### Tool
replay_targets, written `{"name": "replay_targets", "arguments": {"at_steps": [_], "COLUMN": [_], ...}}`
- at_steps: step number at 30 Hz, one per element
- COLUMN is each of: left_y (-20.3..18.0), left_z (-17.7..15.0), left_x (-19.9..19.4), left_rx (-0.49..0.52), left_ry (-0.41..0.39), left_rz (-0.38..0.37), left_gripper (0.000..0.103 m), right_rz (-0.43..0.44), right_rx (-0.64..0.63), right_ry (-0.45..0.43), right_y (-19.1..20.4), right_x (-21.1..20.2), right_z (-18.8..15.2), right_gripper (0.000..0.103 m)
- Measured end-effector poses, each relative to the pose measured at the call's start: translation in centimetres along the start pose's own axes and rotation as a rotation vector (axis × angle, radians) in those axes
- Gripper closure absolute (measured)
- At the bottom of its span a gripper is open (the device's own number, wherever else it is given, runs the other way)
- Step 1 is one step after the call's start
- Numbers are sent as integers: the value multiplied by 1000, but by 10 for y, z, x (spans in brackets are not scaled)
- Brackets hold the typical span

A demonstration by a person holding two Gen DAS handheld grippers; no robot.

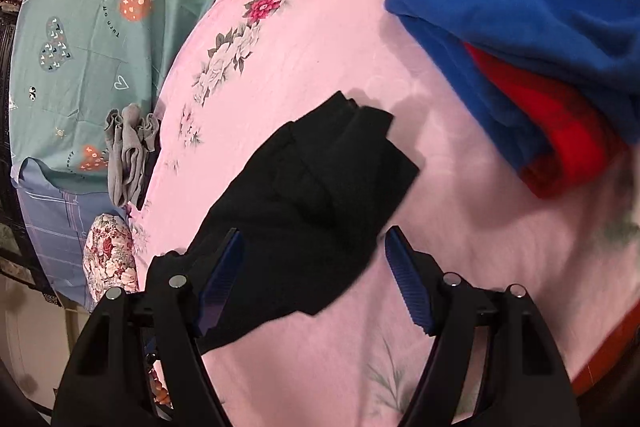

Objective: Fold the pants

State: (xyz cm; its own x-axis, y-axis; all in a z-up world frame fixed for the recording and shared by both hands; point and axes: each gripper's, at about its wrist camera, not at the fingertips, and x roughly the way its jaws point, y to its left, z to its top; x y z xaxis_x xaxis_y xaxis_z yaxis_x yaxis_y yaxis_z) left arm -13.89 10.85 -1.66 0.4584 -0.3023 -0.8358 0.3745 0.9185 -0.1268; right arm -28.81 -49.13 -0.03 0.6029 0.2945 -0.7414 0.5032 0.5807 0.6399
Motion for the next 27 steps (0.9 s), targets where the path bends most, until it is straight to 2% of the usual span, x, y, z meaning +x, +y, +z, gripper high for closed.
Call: {"name": "replay_targets", "arguments": {"at_steps": [3, 7, 11, 15, 17, 19, 20, 21, 27], "left_y": [5, 3, -1, -8, -12, -10, -8, -6, 2], "left_z": [4, 4, 5, 6, 4, 4, 4, 4, 4], "left_x": [1, 1, 0, 11, 12, 10, 9, 9, -6], "left_rx": [-18, -14, -16, 4, 31, 25, 18, 6, -30], "left_ry": [1, -3, -30, -21, -26, -30, -31, -30, -60], "left_rz": [-15, -20, -83, -57, -37, -51, -59, -71, -115], "left_gripper": [11, 11, 11, 11, 11, 11, 11, 11, 11], "right_rz": [37, 66, 34, 24, 4, -30, -18, -3, 48], "right_rx": [38, 70, 50, 21, -36, -88, -98, -98, -103], "right_ry": [0, -12, -24, -58, -76, -78, -75, -77, -157], "right_y": [-9, -18, -13, -10, -5, -6, -8, -12, -1], "right_x": [5, -2, -7, 3, 7, 11, 12, 13, 2], "right_z": [11, 7, -3, 4, 4, 1, -1, -3, -6], "right_gripper": [30, 33, 33, 34, 45, 75, 80, 85, 87]}}
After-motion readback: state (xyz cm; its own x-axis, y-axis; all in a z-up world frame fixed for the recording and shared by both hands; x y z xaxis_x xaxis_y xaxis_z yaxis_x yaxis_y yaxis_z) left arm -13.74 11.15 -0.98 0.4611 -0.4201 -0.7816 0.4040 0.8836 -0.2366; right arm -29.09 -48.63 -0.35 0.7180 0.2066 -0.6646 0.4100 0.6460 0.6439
